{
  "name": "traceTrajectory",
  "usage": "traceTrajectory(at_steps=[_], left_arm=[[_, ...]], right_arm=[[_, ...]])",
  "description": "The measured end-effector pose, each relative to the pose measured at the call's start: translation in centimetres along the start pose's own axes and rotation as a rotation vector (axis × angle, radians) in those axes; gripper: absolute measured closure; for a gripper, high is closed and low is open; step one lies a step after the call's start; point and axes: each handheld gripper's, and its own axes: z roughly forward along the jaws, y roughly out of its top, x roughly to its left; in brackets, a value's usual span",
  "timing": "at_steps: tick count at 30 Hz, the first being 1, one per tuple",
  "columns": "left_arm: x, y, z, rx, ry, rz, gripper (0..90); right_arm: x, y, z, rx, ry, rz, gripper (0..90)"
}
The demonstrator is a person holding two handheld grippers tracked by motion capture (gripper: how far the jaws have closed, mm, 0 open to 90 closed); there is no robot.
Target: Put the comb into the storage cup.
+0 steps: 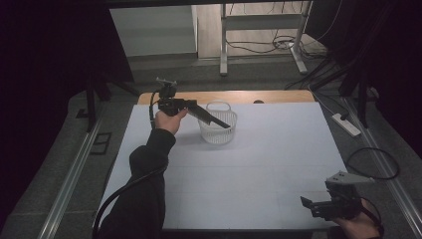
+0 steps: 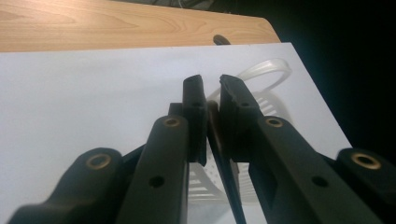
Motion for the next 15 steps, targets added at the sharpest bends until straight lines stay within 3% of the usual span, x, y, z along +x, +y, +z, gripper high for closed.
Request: traceTrajectory(at_steps=[15], left_arm=[[1.3, -1.0, 0.2, -0.019, 0.047, 0.039, 74.6]], right_arm=[[0.0, 0.0, 0.0, 0.001, -0.001, -0.002, 0.0]])
